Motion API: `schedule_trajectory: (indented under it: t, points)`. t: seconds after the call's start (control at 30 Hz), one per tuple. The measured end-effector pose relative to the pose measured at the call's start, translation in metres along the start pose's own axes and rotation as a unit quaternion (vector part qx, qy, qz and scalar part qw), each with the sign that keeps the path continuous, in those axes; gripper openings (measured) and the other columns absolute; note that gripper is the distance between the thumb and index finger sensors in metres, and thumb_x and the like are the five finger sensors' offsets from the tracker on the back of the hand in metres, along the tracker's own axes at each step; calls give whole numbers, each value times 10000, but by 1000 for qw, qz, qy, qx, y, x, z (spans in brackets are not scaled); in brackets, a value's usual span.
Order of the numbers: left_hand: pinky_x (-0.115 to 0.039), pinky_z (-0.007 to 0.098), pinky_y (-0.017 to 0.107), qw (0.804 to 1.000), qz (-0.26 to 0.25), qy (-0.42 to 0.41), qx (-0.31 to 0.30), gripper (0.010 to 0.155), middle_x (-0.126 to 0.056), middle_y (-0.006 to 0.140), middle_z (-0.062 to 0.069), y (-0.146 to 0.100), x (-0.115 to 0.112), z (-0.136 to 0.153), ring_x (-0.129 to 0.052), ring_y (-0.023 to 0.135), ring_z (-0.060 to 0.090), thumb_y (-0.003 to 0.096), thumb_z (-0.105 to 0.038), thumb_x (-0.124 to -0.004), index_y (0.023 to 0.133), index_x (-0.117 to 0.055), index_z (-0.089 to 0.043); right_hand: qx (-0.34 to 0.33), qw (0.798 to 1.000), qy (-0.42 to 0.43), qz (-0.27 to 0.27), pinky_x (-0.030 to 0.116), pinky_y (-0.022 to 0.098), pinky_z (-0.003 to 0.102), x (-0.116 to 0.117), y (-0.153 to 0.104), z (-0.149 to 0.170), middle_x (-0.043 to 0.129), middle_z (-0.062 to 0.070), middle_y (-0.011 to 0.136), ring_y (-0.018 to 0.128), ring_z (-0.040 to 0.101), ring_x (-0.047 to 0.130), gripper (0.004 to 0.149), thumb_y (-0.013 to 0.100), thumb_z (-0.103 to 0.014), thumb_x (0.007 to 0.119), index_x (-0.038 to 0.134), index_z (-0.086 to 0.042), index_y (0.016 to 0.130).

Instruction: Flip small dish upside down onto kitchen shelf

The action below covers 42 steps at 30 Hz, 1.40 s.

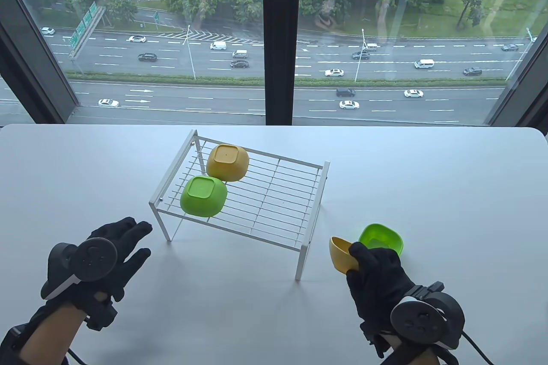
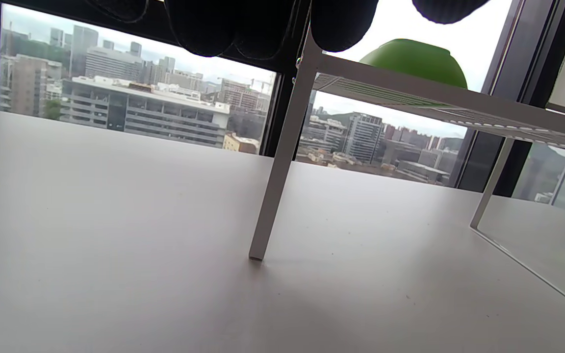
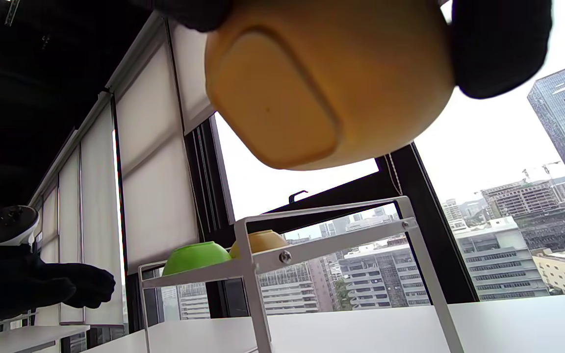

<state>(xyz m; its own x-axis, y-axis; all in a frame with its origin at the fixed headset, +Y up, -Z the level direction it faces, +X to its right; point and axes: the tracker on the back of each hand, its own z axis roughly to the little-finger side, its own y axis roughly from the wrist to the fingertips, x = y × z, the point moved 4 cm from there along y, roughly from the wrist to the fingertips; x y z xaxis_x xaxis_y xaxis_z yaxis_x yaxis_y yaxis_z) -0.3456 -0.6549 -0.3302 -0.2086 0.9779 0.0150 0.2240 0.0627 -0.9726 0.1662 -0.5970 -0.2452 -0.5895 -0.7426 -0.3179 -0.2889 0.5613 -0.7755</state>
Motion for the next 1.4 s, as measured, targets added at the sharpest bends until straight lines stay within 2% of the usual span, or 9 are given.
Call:
schedule_trajectory:
  t: [0.2, 0.33, 0.67, 0.8, 0.97, 1.23, 1.4]
  points:
    - [-544, 686, 761, 1000, 0, -1, -1, 659, -590, 1171, 74, -4, 2, 1, -635, 1034, 408, 467, -580, -610, 1076, -608, -328, 0, 1000, -1, 1, 785, 558, 633, -5, 25, -16, 694, 37, 807, 705, 282, 734, 683, 520, -466, 771, 429, -195, 1045]
    - [-547, 685, 760, 1000, -2, -9, -3, 660, -591, 1170, 74, -6, 4, 1, -635, 1033, 407, 467, -580, -609, 1076, -609, -328, -4, 1000, 6, 2, 804, 545, 621, -1, 40, -25, 692, 32, 804, 695, 275, 738, 735, 496, -490, 814, 426, -194, 1046]
    - [-545, 685, 761, 1000, 10, -7, -8, 661, -589, 1170, 71, -6, 1, -1, -636, 1034, 405, 465, -582, -607, 1076, -604, -330, 2, 999, 9, -33, 819, 541, 606, 32, 69, -42, 680, 27, 815, 698, 268, 736, 780, 480, -501, 851, 416, -200, 1054]
    - [-544, 687, 760, 1000, 12, -15, -5, 661, -589, 1171, 72, -6, 1, 0, -635, 1035, 406, 465, -581, -609, 1077, -605, -330, 4, 1000, -12, -19, 844, 518, 591, 37, 86, -48, 699, 16, 799, 675, 252, 759, 785, 465, -510, 871, 441, -205, 1047]
    - [-544, 686, 760, 1000, 13, -15, 0, 661, -589, 1171, 73, -6, 0, 0, -634, 1034, 406, 465, -580, -609, 1076, -606, -328, 0, 999, -21, -35, 879, 491, 557, 46, 100, -53, 697, 10, 794, 659, 241, 769, 816, 438, -473, 926, 447, -208, 1044]
    - [-546, 685, 760, 1000, 20, -14, -7, 661, -593, 1169, 74, -6, -4, -3, -636, 1033, 408, 465, -580, -610, 1076, -608, -327, 40, 999, 11, -35, 874, 501, 551, 52, 106, -48, 657, 51, 864, 695, 272, 753, 795, 459, -468, 892, 449, -223, 1071]
    - [-545, 687, 759, 999, 26, -21, -16, 663, -593, 1170, 78, -6, -6, -5, -633, 1034, 410, 464, -579, -613, 1076, -614, -324, 68, 993, 39, -91, 868, 519, 546, 75, 112, -53, 549, 147, 1022, 779, 348, 727, 772, 479, -455, 845, 467, -229, 1112]
